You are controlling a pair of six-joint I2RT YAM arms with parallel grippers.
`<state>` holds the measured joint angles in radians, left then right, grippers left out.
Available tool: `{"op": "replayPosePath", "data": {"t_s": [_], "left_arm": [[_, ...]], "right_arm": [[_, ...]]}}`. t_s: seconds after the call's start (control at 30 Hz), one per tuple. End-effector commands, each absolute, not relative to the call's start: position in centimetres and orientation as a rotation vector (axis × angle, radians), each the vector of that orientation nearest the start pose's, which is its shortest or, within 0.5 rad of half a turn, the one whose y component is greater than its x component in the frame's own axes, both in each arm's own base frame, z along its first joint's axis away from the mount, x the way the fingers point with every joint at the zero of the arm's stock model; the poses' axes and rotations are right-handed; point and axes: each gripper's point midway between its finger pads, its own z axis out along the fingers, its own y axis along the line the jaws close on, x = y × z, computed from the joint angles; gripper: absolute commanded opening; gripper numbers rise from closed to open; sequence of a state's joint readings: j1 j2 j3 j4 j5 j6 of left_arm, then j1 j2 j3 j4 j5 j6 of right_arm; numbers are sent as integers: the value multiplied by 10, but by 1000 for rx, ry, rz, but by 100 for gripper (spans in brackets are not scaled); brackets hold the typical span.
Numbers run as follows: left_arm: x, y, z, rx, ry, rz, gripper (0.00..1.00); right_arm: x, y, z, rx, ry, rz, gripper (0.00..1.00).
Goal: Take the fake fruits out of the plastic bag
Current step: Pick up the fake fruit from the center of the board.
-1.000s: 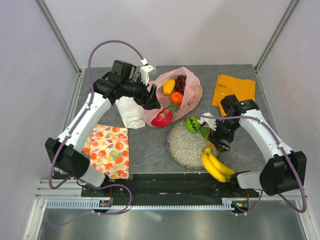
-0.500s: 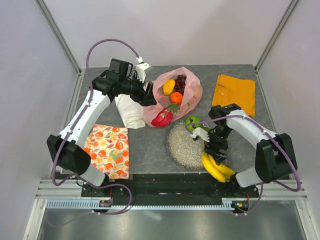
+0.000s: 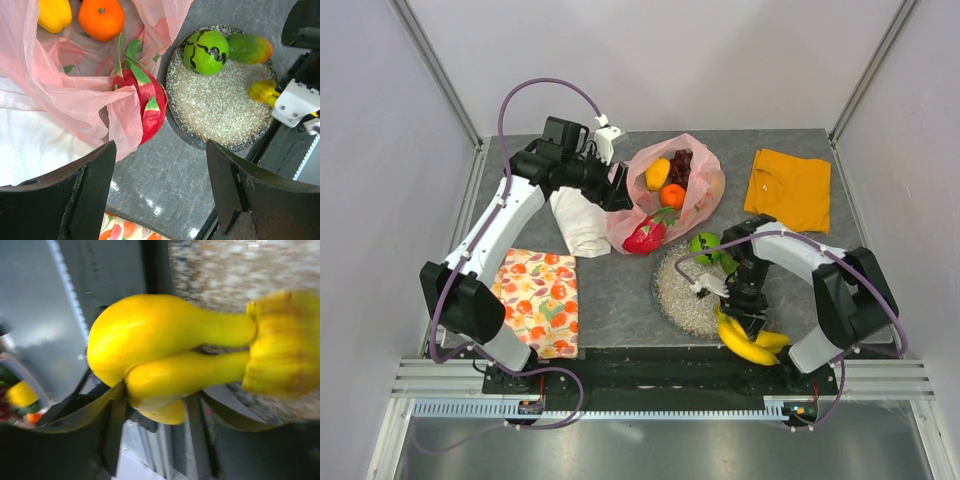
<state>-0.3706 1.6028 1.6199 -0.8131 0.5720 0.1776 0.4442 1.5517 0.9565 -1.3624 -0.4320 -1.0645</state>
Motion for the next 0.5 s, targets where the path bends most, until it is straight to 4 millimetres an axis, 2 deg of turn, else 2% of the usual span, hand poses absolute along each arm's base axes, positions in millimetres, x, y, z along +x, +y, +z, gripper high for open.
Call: {"op": "replayPosePath", "data": {"t_s": [0.0, 0.13, 0.27, 0.3, 0.37, 0.4, 0.47], "left_arm": [[355, -226, 272, 927, 2065, -702, 79], [354, -226, 273, 932, 2059, -710, 79], [355, -229, 274, 939, 2053, -727, 79], [355, -230, 275, 940, 2049, -735, 79], [355, -232, 277, 941, 2045, -746, 79], [355, -233, 277, 942, 2044, -754, 79], [357, -234, 280, 939, 2037, -758, 79]], "right_arm": [[84, 101, 77, -2138, 2559, 1068, 42], [93, 123, 93, -2171, 2429, 999, 34], [93, 161, 120, -2167, 2306, 1007, 31], [99, 175, 131, -2148, 2256, 1012, 31], [97, 193, 143, -2102, 2249, 1072, 31], [103, 202, 150, -2091, 2228, 1064, 31], [112, 208, 155, -2070, 2260, 1012, 31]]}}
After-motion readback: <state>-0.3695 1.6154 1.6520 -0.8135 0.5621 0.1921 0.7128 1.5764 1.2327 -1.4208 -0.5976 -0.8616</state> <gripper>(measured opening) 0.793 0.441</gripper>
